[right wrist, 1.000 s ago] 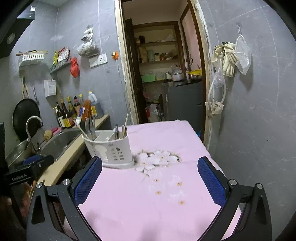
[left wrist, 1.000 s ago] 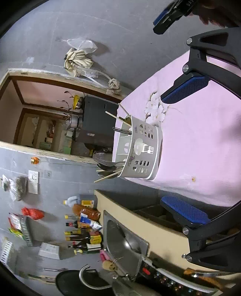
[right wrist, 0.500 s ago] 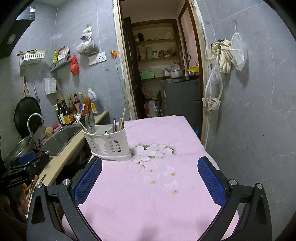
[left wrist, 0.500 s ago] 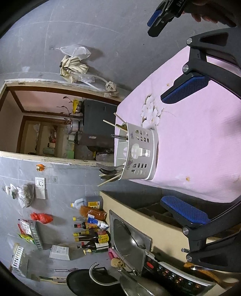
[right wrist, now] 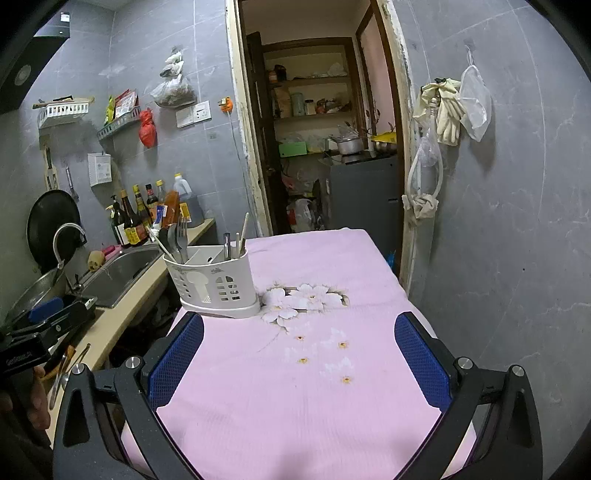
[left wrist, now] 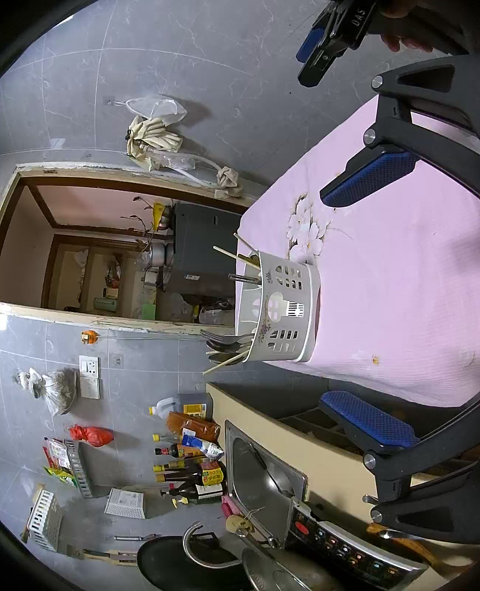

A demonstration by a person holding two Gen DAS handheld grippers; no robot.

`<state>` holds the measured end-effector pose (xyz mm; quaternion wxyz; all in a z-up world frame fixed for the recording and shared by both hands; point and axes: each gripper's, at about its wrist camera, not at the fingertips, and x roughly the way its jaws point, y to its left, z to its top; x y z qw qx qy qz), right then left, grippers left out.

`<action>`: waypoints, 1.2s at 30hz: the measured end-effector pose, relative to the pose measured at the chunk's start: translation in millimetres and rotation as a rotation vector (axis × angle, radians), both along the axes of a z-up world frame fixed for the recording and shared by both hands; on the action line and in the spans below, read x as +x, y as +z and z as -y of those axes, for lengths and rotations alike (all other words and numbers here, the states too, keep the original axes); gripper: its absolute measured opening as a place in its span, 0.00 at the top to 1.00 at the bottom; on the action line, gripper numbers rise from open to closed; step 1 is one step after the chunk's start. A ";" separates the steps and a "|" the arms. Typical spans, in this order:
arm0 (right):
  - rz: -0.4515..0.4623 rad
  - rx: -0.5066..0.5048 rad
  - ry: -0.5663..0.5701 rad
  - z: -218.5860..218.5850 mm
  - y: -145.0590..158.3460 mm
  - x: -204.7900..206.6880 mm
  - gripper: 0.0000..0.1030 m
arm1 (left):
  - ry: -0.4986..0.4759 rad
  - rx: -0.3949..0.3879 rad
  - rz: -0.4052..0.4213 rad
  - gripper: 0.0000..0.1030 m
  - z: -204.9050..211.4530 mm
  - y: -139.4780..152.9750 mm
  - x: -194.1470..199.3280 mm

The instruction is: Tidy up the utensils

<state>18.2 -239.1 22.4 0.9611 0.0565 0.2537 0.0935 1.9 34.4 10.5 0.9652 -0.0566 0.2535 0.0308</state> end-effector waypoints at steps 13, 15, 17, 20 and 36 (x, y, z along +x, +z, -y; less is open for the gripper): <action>-0.002 0.001 0.000 -0.1 -1.6 0.7 0.01 | 0.000 -0.002 -0.004 0.02 -0.3 0.1 -0.4; -0.002 -0.001 -0.001 -0.3 -1.6 0.6 0.01 | 0.000 -0.004 -0.004 0.02 -0.2 0.4 -0.7; -0.002 0.001 0.000 -0.1 -1.6 0.4 0.01 | 0.001 -0.004 -0.003 0.02 0.2 -0.1 -0.1; -0.003 0.001 -0.001 -0.4 -1.4 0.4 0.01 | 0.000 -0.004 -0.004 0.02 0.1 0.1 0.1; -0.003 0.001 -0.002 -1.3 -1.8 -0.4 0.01 | 0.000 -0.002 -0.004 0.02 2.8 0.0 0.2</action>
